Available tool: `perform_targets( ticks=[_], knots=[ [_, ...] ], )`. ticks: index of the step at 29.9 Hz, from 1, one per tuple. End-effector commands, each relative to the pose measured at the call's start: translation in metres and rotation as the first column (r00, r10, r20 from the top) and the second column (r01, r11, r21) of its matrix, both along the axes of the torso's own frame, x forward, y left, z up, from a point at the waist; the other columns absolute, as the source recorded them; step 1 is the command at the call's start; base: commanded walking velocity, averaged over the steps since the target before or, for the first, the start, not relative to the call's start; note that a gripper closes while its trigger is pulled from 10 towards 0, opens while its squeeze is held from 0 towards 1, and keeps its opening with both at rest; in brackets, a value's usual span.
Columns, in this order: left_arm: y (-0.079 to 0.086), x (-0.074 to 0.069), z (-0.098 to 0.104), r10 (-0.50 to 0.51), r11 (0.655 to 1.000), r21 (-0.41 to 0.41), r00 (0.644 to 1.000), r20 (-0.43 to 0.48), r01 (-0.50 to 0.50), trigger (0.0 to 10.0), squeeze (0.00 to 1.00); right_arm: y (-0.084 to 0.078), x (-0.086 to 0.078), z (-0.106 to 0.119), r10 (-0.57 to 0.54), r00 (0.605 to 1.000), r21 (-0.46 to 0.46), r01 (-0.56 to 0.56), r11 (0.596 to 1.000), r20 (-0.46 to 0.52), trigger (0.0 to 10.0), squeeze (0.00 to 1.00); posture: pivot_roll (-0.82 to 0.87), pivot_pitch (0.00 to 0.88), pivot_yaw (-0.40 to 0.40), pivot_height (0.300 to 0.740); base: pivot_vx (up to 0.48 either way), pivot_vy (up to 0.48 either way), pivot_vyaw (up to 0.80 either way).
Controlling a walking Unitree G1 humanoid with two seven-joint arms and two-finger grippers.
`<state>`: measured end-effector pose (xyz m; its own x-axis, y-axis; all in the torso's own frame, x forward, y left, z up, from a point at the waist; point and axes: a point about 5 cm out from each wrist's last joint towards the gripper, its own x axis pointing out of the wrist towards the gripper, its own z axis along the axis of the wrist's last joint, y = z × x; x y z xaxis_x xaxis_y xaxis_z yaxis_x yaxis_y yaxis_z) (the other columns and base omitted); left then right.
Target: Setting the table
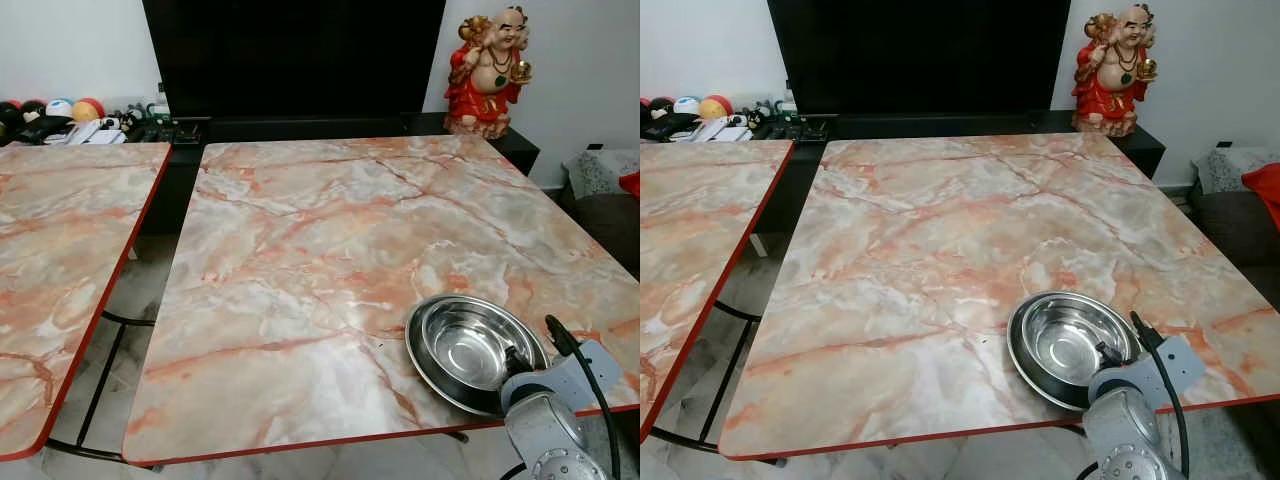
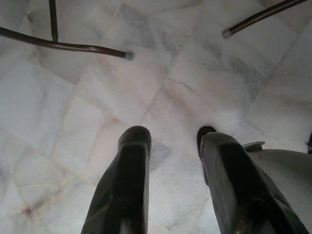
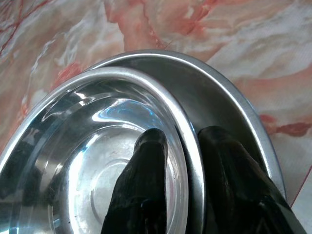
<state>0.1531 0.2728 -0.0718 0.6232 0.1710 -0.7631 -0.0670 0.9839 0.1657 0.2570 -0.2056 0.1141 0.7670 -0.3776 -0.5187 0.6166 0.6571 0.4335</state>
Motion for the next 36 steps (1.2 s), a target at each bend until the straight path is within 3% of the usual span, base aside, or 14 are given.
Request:
perform_targets(
  ticks=[1,8,9,10,11,14,18,36],
  knots=[
    [-0.001,-0.003,-0.002,-0.023,1.0,0.003,0.999,-0.023,0.023,10.0,0.0,0.015,-0.018,-0.023,0.009,0.996,0.029,-0.007,1.0,-0.084,10.0,0.0,-0.03,0.06,-0.008,0.74,0.0,0.0,0.0],
    [-0.002,-0.003,-0.002,-0.029,1.0,0.002,0.999,-0.024,0.029,10.0,0.0,0.013,-0.017,-0.017,-0.003,0.998,-0.031,0.001,1.0,-0.065,10.0,0.0,-0.04,0.059,-0.009,0.74,0.0,0.0,0.0],
    [-0.002,-0.003,-0.002,-0.029,1.0,0.002,0.999,-0.024,0.029,10.0,0.0,0.014,-0.017,-0.017,0.001,0.998,-0.032,-0.003,0.999,-0.063,10.0,0.16,-0.04,0.058,-0.009,0.74,0.0,0.0,0.0],
    [-0.002,-0.003,-0.002,-0.029,1.0,0.001,0.999,-0.024,0.029,10.0,0.0,0.014,-0.017,-0.017,0.003,0.998,-0.032,-0.005,0.999,-0.063,10.0,0.16,-0.04,0.058,-0.009,0.74,0.0,0.0,0.0],
    [-0.003,-0.003,-0.002,-0.029,1.0,0.001,0.999,-0.025,0.029,10.0,0.0,0.015,-0.016,-0.016,0.007,0.998,-0.032,-0.009,0.999,-0.06,10.0,0.25,-0.04,0.058,-0.009,0.74,0.0,0.0,0.0],
    [-0.003,-0.003,-0.003,-0.028,1.0,0.001,0.999,-0.025,0.028,10.0,0.0,0.015,-0.014,-0.013,0.013,0.999,-0.05,-0.015,0.999,-0.041,10.0,0.2,-0.04,0.058,-0.01,0.74,0.0,0.0,0.0],
    [-0.003,-0.003,-0.003,-0.028,1.0,0.0,0.999,-0.026,0.028,10.0,0.0,0.015,-0.012,-0.011,0.017,0.999,-0.051,-0.018,0.999,-0.028,10.0,0.0,-0.03,0.056,-0.011,0.74,0.0,0.0,0.0],
    [-0.003,-0.003,-0.003,-0.027,1.0,-0.001,0.999,-0.026,0.027,10.0,0.0,0.021,-0.01,-0.013,0.051,0.998,-0.047,-0.053,0.997,-0.033,10.0,0.0,-0.03,0.055,-0.011,0.74,0.0,0.0,0.0]
  ],
)
